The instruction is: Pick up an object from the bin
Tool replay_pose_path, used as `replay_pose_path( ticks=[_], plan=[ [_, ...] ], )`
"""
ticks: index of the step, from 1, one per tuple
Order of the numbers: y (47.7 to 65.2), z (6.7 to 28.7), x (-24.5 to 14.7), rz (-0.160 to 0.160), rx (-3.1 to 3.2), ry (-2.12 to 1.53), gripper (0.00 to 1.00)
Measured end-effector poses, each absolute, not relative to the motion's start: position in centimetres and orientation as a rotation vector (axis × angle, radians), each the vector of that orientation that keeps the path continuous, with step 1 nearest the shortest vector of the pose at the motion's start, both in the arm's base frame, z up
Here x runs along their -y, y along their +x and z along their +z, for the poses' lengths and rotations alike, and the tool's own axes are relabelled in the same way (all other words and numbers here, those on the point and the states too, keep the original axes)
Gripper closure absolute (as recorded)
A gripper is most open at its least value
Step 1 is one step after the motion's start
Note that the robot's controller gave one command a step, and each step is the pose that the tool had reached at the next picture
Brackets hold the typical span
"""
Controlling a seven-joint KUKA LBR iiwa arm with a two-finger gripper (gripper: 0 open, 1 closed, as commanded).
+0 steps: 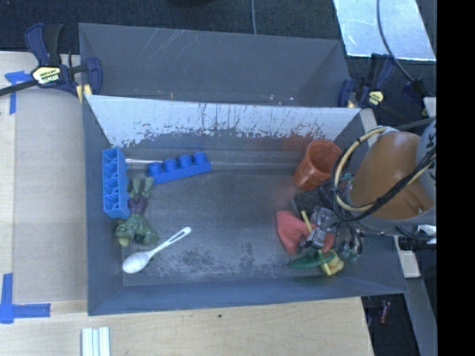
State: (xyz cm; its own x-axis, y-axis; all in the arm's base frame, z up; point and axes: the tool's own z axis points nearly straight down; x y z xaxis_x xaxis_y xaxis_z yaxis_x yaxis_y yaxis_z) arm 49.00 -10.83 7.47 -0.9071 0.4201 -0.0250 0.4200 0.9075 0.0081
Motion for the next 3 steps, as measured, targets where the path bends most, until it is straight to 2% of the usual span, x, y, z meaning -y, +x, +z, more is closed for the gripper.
replay_pose_path(
  ticks=[3],
  plan=[
    [49.0,9.6,10.9,0.002,-3.039,0.668,1.0]
  ],
)
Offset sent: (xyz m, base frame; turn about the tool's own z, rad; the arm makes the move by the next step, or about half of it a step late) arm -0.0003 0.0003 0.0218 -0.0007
